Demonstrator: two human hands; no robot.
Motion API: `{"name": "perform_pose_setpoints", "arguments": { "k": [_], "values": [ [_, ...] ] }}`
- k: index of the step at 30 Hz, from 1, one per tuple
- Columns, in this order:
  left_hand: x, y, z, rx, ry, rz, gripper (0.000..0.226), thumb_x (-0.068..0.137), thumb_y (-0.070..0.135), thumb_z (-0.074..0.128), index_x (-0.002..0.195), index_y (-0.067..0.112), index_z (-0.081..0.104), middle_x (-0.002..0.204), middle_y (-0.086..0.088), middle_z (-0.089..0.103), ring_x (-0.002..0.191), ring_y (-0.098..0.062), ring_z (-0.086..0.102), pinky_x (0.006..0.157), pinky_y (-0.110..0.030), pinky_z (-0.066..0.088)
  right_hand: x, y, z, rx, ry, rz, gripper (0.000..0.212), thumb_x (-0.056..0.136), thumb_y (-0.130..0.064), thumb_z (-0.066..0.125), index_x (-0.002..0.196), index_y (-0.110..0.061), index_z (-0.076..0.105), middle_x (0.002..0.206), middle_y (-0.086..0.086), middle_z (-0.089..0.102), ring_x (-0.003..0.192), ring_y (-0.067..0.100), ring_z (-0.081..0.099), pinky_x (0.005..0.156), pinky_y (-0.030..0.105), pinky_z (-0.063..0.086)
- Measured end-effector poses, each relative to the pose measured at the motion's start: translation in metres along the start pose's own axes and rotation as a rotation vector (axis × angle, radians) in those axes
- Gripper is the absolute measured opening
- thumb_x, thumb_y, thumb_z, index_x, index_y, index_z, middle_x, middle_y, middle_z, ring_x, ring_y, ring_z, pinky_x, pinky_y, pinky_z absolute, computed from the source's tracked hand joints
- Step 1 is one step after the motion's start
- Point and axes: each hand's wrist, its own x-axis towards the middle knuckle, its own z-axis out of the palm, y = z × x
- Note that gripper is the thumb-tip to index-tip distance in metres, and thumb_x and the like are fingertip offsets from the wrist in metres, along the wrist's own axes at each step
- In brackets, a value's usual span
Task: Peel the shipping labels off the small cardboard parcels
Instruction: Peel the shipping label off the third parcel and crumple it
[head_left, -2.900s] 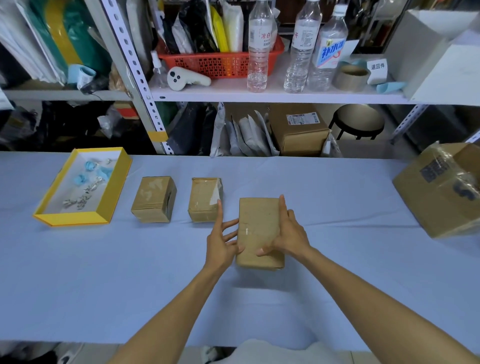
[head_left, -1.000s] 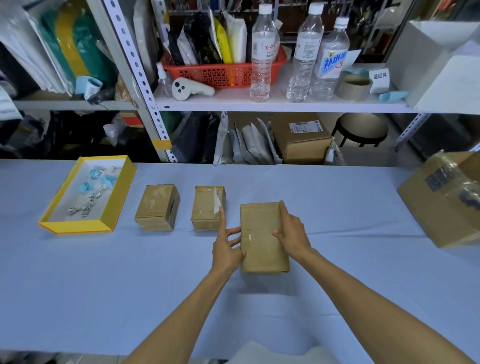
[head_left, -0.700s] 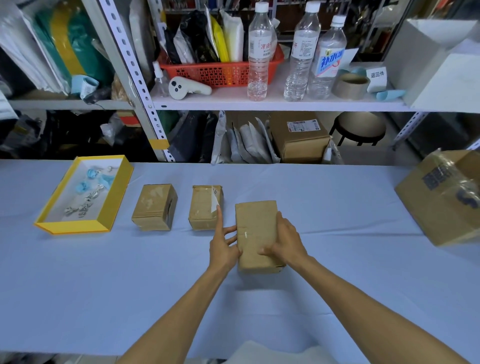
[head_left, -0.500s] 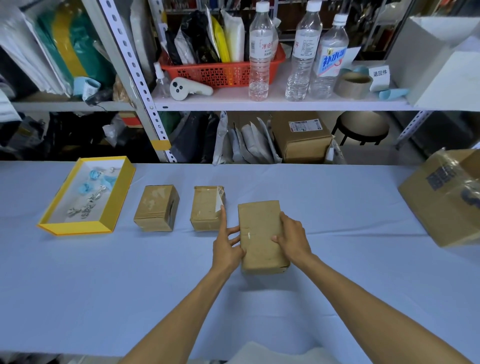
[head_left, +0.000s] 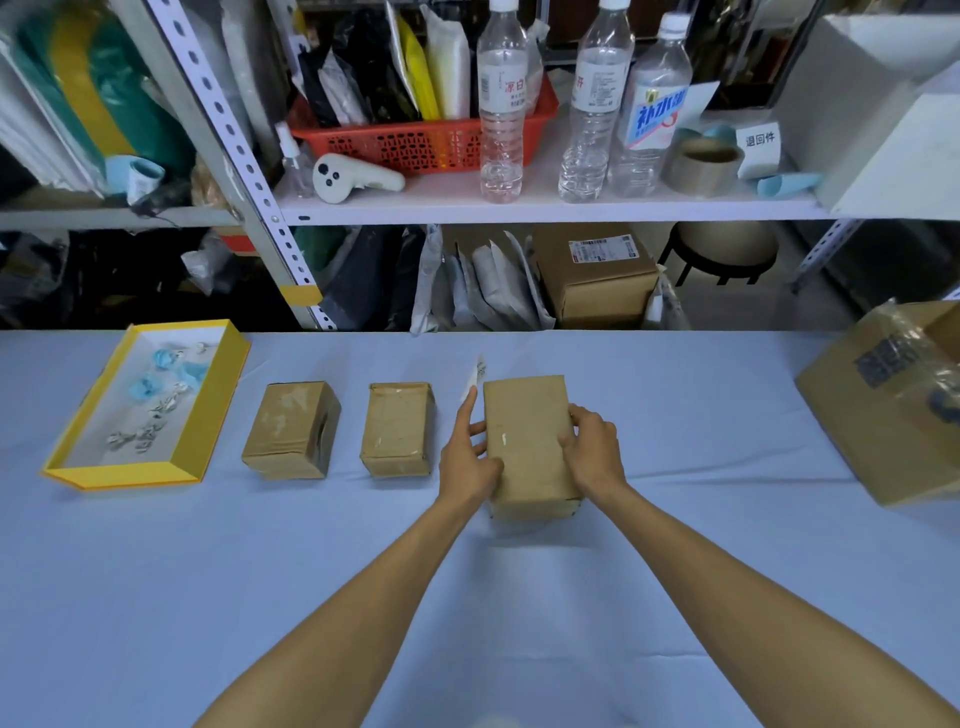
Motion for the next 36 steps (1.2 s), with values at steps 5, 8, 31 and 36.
{"name": "perform_pose_setpoints", "arguments": {
  "k": [5, 8, 31, 36],
  "values": [
    [0.024, 0.003, 0.009, 0.017, -0.001, -0.031, 0.101, 0.074, -0.018, 0.049, 0.143, 0.052, 0.025, 0.126, -0.004, 0.056, 0.108, -0.026, 0.063, 0.085, -0.047, 0.056, 0.021, 0.002, 0.0, -0.065, -0.096, -0.001, 0.04, 0.088, -0.016, 0.063, 0.125, -0.008, 0.049, 0.122, 0.012, 0.059, 0.112, 0.031, 0.056, 0.092, 0.041, 0.05],
    [0.036, -0.001, 0.013, 0.045, 0.001, -0.024, 0.1, 0.07, -0.012, 0.052, 0.137, 0.058, 0.027, 0.125, -0.003, 0.057, 0.106, -0.028, 0.063, 0.085, -0.053, 0.056, 0.027, 0.007, 0.0, -0.088, -0.102, 0.008, 0.046, 0.089, -0.018, 0.064, 0.131, -0.006, 0.046, 0.127, 0.013, 0.057, 0.117, 0.031, 0.054, 0.097, 0.042, 0.048],
    [0.019, 0.044, 0.009, -0.104, 0.151, 0.055, 0.018, 0.085, 0.007, 0.065, 0.084, 0.022, 0.053, 0.093, -0.01, 0.063, 0.086, -0.027, 0.062, 0.078, -0.049, 0.058, 0.007, -0.049, -0.016, 0.39, -0.132, 0.049, 0.023, 0.087, -0.018, 0.066, 0.11, -0.013, 0.068, 0.112, 0.008, 0.069, 0.096, 0.025, 0.069, 0.084, 0.043, 0.059],
    [0.003, 0.043, 0.006, -0.131, 0.108, 0.045, 0.029, 0.079, -0.002, 0.07, 0.096, 0.013, 0.052, 0.099, -0.012, 0.064, 0.082, -0.016, 0.061, 0.064, -0.033, 0.057, -0.008, -0.053, -0.02, 0.507, -0.151, 0.116, 0.033, 0.077, -0.001, 0.076, 0.108, -0.001, 0.065, 0.103, 0.017, 0.071, 0.092, 0.029, 0.071, 0.074, 0.037, 0.062]
  ]
}}
